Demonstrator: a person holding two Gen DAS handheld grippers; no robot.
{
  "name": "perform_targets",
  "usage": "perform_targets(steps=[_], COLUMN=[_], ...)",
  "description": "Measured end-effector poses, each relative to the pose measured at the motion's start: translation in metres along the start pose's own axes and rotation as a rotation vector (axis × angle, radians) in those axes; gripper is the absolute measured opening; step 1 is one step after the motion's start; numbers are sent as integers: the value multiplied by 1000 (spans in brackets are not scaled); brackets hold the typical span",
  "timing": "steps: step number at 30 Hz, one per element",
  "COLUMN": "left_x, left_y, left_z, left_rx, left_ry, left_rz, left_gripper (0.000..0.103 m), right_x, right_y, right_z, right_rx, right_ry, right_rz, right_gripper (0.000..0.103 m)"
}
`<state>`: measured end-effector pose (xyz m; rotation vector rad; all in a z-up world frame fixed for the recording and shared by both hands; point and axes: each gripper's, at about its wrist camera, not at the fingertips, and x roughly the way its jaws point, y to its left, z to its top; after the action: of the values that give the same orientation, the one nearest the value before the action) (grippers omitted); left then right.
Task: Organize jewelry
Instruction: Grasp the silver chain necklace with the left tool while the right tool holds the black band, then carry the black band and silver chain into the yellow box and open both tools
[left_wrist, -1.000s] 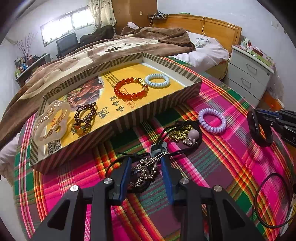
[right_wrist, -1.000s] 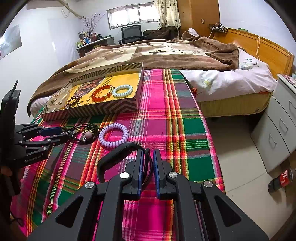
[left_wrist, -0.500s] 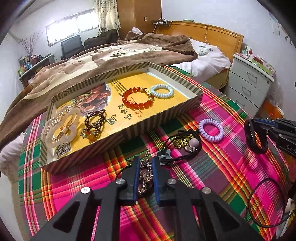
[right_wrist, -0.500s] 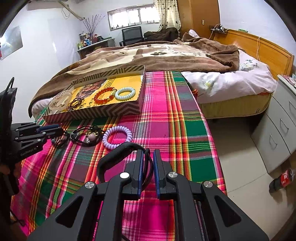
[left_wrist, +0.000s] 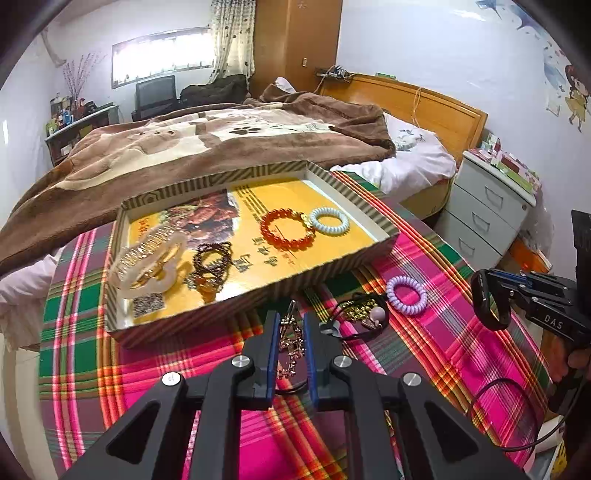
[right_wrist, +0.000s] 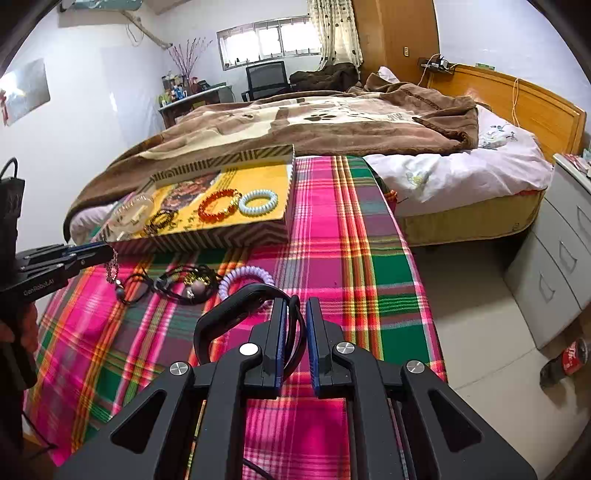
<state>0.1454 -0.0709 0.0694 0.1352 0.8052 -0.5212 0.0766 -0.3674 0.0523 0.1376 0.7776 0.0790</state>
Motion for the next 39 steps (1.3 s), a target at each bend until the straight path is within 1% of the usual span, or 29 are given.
perform_targets(steps=[3, 9, 15, 20, 24, 27, 30, 31, 35, 39], left_x=[-6, -13, -6, 19, 41, 59, 80, 88, 110, 130], left_y=[4, 18, 33, 44, 52, 60, 67, 70, 73, 76], left_z=[5, 24, 50, 72, 85, 91, 96, 98, 103, 105], left_rx=[-7, -42, -86, -118, -124, -140, -150, -157, -158, -180], left_ry=[-14, -38, -64, -56, -50, -36, -9, 2, 25, 50], left_rz=[-1, -25, -62, -87, -93, -106, -83, -88, -89, -102], left_gripper=[13, 13, 13, 13, 13, 13, 13, 13, 13, 13], right_x=[-4, -7, 11, 37, 65, 87, 106, 113, 132, 146], right_y=[1, 6, 16, 22, 26, 30, 31, 31, 35, 39], right_z=[8, 35, 69, 89, 99, 104, 107, 108, 109, 108], right_rx=[-3, -7, -15, -9, 12, 8, 24, 30, 20, 12], right_ry=[-11, -37, -39, -24, 12, 45, 68, 75, 106, 125], right_rz=[3, 33, 61, 65, 74, 65, 67, 62, 54, 55], right_gripper=[11, 11, 11, 11, 11, 11, 11, 11, 11, 11])
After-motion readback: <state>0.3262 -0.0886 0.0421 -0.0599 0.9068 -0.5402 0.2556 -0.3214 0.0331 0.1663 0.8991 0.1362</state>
